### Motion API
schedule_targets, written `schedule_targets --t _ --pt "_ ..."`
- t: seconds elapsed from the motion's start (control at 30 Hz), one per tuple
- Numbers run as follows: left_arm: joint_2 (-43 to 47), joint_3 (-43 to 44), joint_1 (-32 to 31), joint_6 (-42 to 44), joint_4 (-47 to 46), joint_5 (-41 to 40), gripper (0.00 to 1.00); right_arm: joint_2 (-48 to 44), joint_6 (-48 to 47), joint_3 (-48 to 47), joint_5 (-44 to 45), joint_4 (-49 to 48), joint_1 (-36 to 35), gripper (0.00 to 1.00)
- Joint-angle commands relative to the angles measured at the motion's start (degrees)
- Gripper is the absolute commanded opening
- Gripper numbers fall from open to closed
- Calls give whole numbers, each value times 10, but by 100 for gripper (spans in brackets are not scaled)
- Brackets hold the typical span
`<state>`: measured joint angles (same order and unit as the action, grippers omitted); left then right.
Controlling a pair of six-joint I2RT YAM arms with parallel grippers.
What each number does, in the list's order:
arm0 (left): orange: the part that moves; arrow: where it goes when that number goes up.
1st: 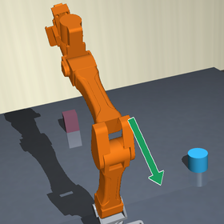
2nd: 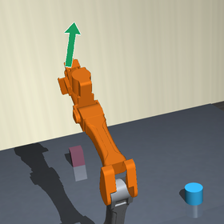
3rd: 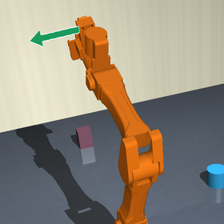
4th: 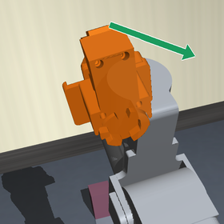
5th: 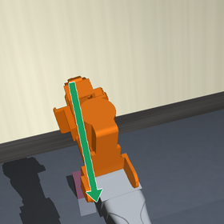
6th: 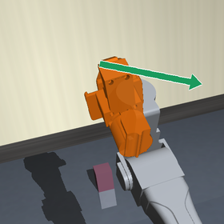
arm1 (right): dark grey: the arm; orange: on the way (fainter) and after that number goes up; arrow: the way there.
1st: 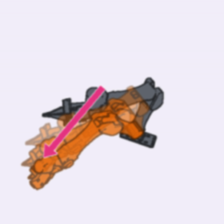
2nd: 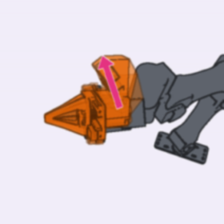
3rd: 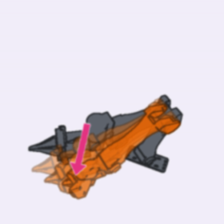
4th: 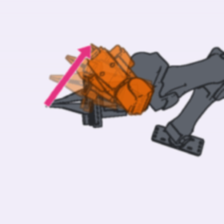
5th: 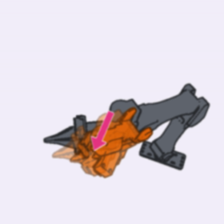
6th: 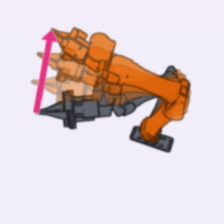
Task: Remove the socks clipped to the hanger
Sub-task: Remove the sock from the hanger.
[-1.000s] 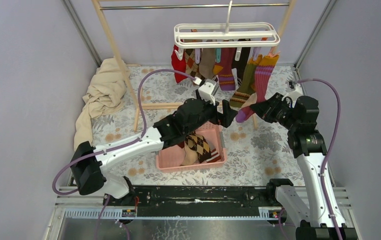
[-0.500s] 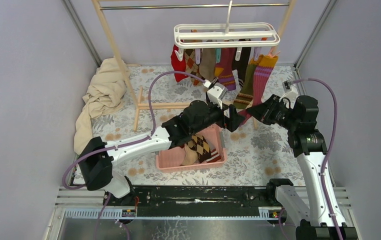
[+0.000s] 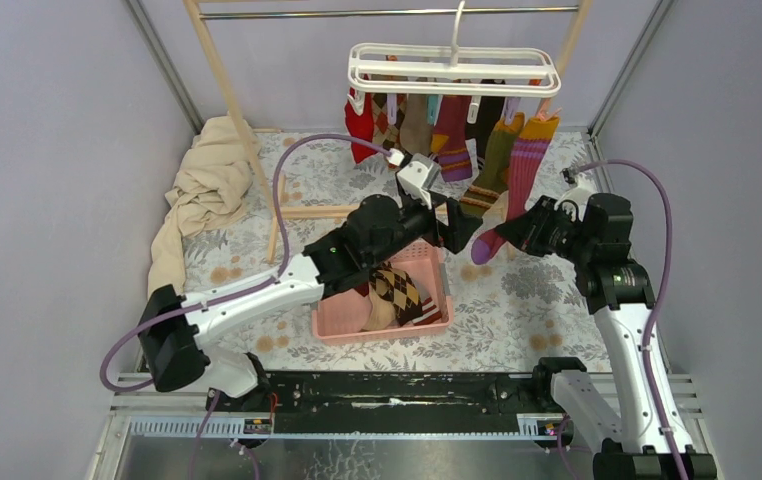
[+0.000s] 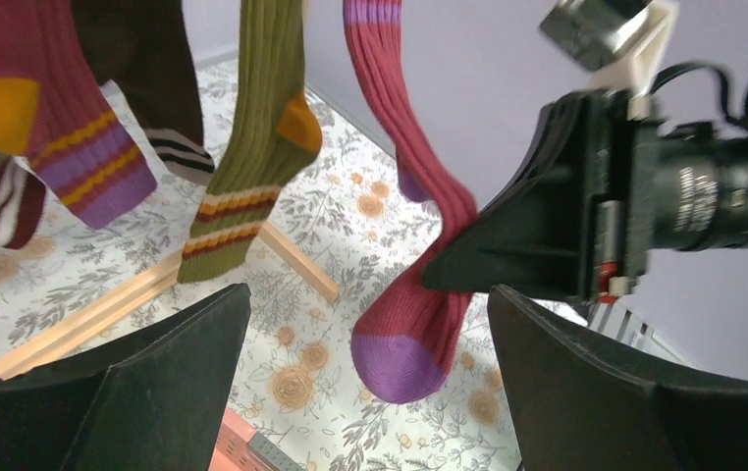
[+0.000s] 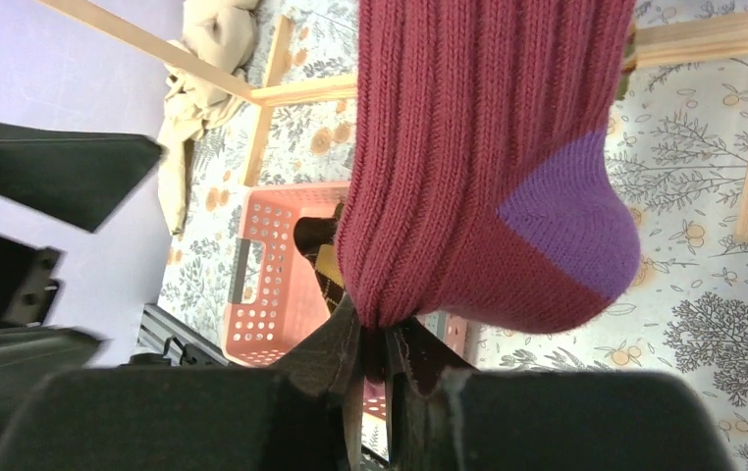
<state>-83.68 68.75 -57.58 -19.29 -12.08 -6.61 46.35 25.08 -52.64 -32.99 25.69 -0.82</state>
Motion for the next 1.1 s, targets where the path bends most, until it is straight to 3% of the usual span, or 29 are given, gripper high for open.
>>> schedule_targets --t 0.0,0.2,0.53,0.87,1.07 --pt "43 -3 12 11 13 -40 99 24 -13 -40 45 -18 -30 7" --pt "82 -27 20 10 33 -60 98 106 -13 -125 139 -27 -127 7" --pt "154 -68 32 14 60 -81 99 257 -35 -230 219 -37 -240 6" --pt "83 17 35 32 57 -12 99 138 -17 -144 213 -23 -250 5" --pt "63 -12 35 9 13 37 99 89 -26 -151 235 46 -249 3"
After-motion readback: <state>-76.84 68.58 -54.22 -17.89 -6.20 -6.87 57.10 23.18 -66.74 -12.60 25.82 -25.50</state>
